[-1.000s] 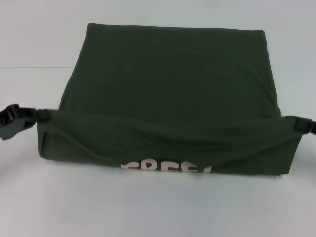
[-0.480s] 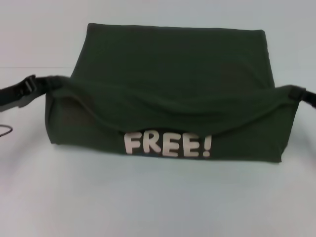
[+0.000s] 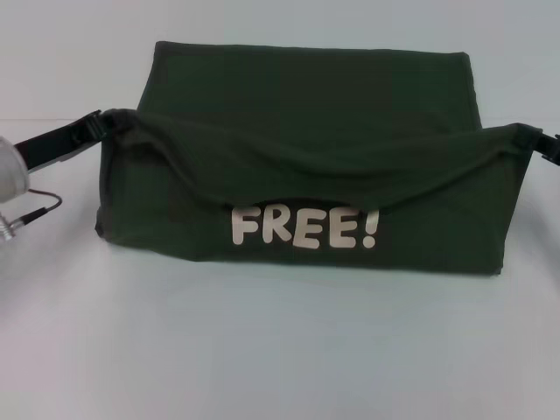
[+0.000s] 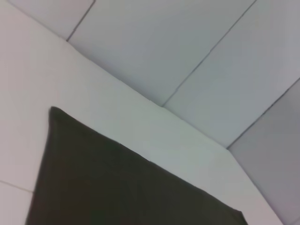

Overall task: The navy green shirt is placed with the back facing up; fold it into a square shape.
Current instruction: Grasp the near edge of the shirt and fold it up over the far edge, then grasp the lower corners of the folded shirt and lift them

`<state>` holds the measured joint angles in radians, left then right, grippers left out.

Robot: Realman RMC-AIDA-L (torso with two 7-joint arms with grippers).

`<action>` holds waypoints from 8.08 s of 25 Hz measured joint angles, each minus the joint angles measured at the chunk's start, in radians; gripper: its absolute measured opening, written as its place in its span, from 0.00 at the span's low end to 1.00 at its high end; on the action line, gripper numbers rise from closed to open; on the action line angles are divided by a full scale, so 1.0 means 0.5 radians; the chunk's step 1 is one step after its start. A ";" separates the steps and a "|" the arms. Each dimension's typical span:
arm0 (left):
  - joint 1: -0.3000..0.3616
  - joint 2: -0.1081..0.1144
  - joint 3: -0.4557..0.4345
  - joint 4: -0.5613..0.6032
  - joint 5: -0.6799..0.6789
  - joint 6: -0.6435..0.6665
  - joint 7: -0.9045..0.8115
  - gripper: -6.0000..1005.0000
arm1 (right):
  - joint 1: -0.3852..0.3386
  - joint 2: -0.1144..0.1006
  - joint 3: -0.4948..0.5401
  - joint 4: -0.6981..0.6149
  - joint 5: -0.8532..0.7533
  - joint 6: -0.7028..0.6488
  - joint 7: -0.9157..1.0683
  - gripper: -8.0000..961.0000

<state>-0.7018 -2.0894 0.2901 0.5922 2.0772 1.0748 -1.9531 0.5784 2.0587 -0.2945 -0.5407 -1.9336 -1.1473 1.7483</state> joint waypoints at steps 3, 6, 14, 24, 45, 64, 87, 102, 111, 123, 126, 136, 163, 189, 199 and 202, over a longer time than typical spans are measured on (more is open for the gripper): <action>-0.023 -0.007 0.000 0.000 -0.036 -0.054 0.034 0.05 | 0.020 0.014 0.000 0.000 0.009 0.064 -0.026 0.05; -0.057 -0.012 0.007 0.000 -0.061 -0.113 0.061 0.05 | 0.035 0.023 0.000 0.000 0.025 0.100 -0.053 0.05; -0.065 -0.092 0.140 -0.004 -0.083 -0.395 0.159 0.05 | 0.073 0.039 -0.006 0.060 0.031 0.249 -0.138 0.06; -0.132 -0.144 0.170 -0.086 -0.246 -0.660 0.409 0.05 | 0.138 0.057 -0.009 0.146 0.043 0.468 -0.313 0.06; -0.231 -0.156 0.263 -0.392 -0.957 -0.930 1.391 0.05 | 0.189 0.068 -0.009 0.308 0.293 0.708 -0.637 0.06; -0.001 -0.083 0.477 -0.496 -1.328 -0.746 1.121 0.57 | 0.035 0.044 -0.009 0.373 0.393 0.432 -0.599 0.79; 0.386 0.245 1.044 -0.345 -0.899 -0.303 0.439 0.87 | -0.184 0.018 -0.286 0.364 0.391 0.111 -0.453 0.99; 0.303 0.091 1.118 -0.347 -0.847 -0.638 0.579 0.87 | -0.172 0.023 -0.272 0.360 0.400 0.132 -0.438 0.98; 0.299 0.057 1.126 -0.353 -0.842 -0.711 0.635 0.87 | -0.169 0.025 -0.282 0.360 0.401 0.131 -0.435 0.99; 0.320 0.056 1.126 -0.368 -0.841 -0.713 0.627 0.87 | -0.165 0.024 -0.286 0.361 0.392 0.125 -0.435 0.99; 0.314 0.056 1.126 -0.391 -0.841 -0.713 0.626 0.86 | -0.163 0.024 -0.288 0.363 0.390 0.125 -0.435 0.98; 0.303 0.050 1.126 -0.403 -0.841 -0.695 0.632 0.86 | -0.163 0.024 -0.289 0.367 0.388 0.121 -0.435 0.98; 0.268 0.051 1.233 -0.393 -0.808 -0.792 0.621 0.23 | -0.167 0.027 -0.288 0.367 0.389 0.111 -0.421 0.98; 0.265 0.065 1.244 -0.393 -0.810 -0.789 0.629 0.09 | -0.043 -0.196 -0.705 -0.406 -0.890 -0.234 1.487 0.98; 0.281 0.065 1.239 -0.393 -0.808 -0.786 0.633 0.09 | 0.088 -0.215 -0.711 -0.368 -1.034 -0.307 1.563 0.98; 0.281 0.065 1.241 -0.393 -0.807 -0.782 0.633 0.09 | 0.121 -0.209 -0.724 -0.343 -1.040 -0.300 1.564 0.98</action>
<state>-0.5613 -2.0570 0.9109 0.3958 1.6735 0.6836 -1.6368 0.6389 1.9543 -0.6564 -0.7124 -2.4537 -1.2972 2.5302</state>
